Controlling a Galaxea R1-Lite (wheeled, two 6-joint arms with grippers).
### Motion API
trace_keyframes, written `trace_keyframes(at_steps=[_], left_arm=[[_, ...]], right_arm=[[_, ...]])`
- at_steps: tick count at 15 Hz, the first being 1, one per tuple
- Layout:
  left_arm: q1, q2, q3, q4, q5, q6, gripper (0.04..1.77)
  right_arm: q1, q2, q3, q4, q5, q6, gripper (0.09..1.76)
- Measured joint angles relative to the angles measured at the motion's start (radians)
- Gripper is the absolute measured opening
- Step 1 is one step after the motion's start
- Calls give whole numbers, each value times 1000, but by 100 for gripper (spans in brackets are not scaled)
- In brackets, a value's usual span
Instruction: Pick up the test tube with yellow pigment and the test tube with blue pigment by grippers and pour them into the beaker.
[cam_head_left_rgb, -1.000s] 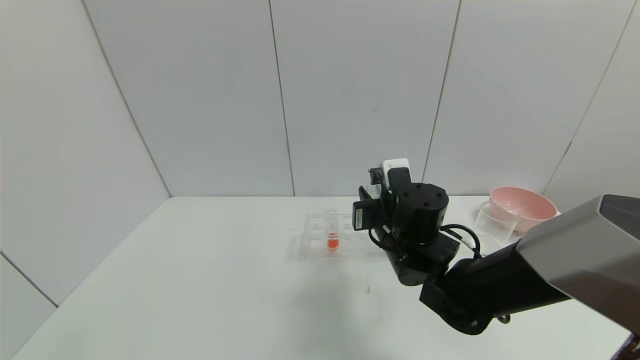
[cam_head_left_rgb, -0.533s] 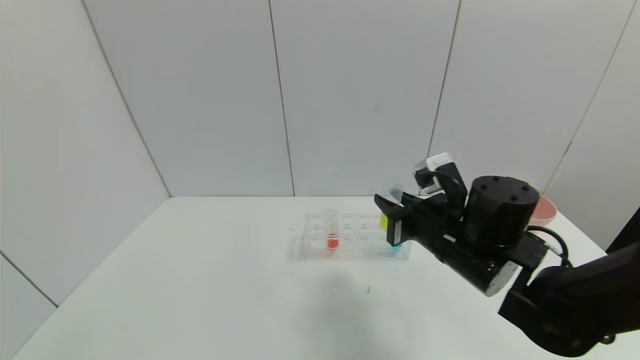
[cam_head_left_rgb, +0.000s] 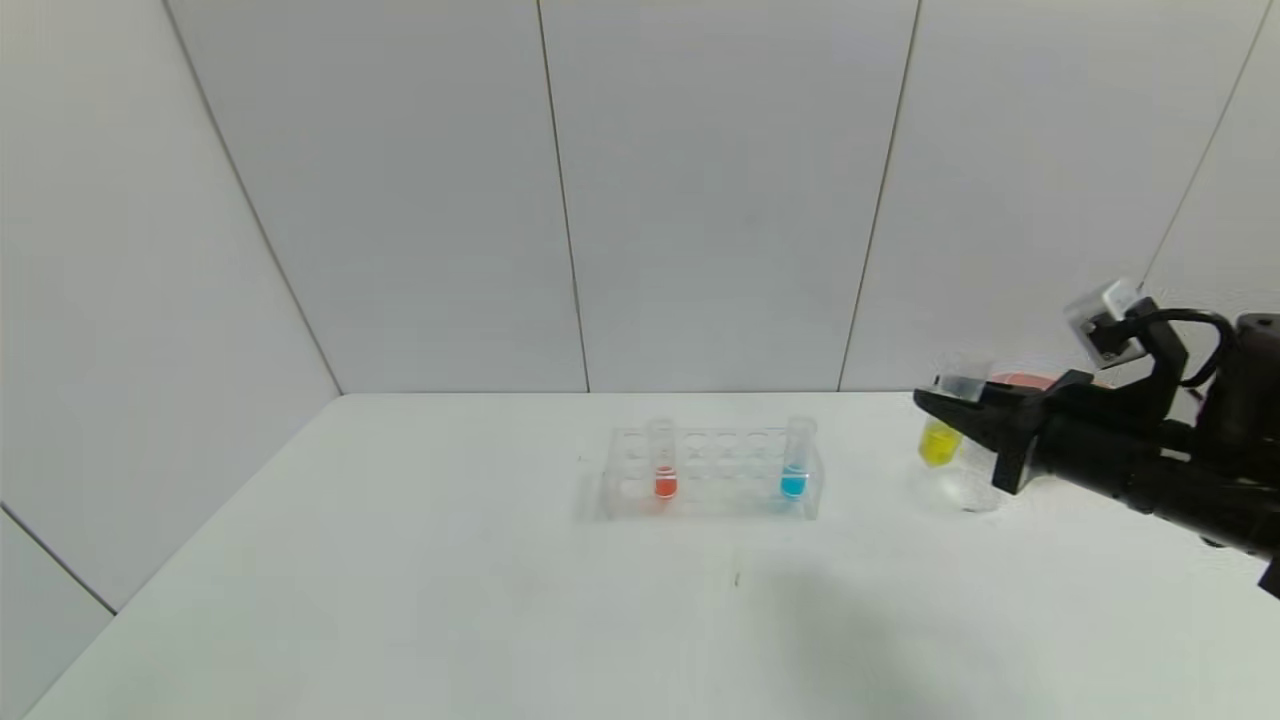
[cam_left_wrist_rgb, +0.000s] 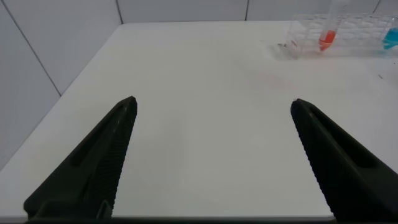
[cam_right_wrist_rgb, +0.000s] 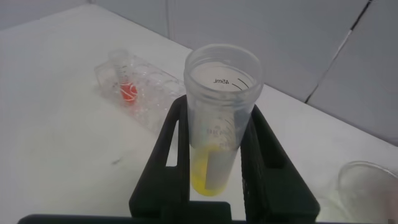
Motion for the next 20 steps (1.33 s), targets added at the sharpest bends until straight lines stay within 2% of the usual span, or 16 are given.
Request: trace_keyframes(at_steps=[5, 10, 14, 20], left_arm=[[0, 0, 0, 0, 0, 0, 176], [0, 0, 0, 0, 0, 0, 176], [0, 0, 0, 0, 0, 0, 176], [0, 0, 0, 0, 0, 0, 176]], right_arm=[[-279, -6, -95, 166, 237, -87, 53], [-490, 109, -310, 371, 391, -289, 53], [-546, 231, -504, 568, 403, -410, 53], [-532, 376, -812, 890, 399, -558, 53]])
